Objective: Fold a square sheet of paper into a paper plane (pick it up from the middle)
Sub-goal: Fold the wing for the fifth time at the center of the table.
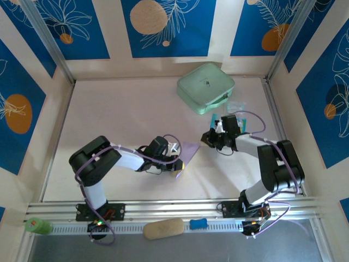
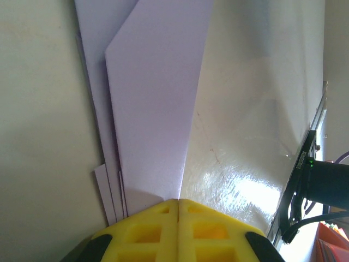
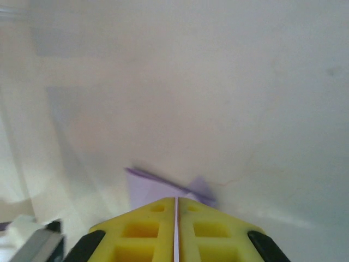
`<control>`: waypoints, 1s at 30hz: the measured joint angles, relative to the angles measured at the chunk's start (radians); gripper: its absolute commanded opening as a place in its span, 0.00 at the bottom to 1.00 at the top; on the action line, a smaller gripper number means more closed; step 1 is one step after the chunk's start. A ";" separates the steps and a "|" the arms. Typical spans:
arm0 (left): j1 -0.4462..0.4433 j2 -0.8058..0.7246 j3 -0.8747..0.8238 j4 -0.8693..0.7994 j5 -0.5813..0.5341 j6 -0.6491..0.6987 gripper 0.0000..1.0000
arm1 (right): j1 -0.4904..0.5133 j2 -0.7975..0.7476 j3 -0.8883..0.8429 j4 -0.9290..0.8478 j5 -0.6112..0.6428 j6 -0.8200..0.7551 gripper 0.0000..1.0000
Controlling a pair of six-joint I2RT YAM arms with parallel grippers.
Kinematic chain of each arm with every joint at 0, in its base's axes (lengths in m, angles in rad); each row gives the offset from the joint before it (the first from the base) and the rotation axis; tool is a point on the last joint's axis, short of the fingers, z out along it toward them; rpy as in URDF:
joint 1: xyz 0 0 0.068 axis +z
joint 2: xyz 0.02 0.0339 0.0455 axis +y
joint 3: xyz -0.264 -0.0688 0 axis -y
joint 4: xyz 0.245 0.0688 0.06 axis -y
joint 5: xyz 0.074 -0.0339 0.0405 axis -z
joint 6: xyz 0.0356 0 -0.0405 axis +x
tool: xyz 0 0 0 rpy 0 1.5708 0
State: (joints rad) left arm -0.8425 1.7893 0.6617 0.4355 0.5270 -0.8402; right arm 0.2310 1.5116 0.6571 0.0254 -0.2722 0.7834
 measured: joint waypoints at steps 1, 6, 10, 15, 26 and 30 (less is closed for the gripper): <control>0.000 0.000 0.000 0.000 0.000 0.000 0.00 | 0.006 -0.021 0.000 0.003 0.000 0.000 0.10; 0.000 0.000 0.000 0.001 0.000 0.000 0.00 | 0.088 -0.041 -0.019 0.011 -0.001 0.002 0.09; 0.000 0.000 -0.001 0.003 0.000 0.000 0.00 | 0.174 -0.024 -0.037 0.012 -0.005 0.007 0.08; 0.000 0.000 -0.001 0.003 0.000 -0.008 0.00 | 0.243 -0.001 -0.053 0.039 -0.008 0.029 0.05; 0.000 -0.019 -0.014 -0.006 0.000 -0.019 0.00 | 0.256 0.076 -0.070 0.049 0.007 0.055 0.01; 0.000 -0.062 -0.032 -0.059 0.000 -0.019 0.00 | 0.242 0.076 -0.071 0.050 0.006 0.056 0.01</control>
State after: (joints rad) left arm -0.8429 1.7275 0.6296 0.3763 0.5266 -0.8597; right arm 0.4728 1.5879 0.5865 0.0750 -0.2661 0.8391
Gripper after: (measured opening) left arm 0.041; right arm 0.042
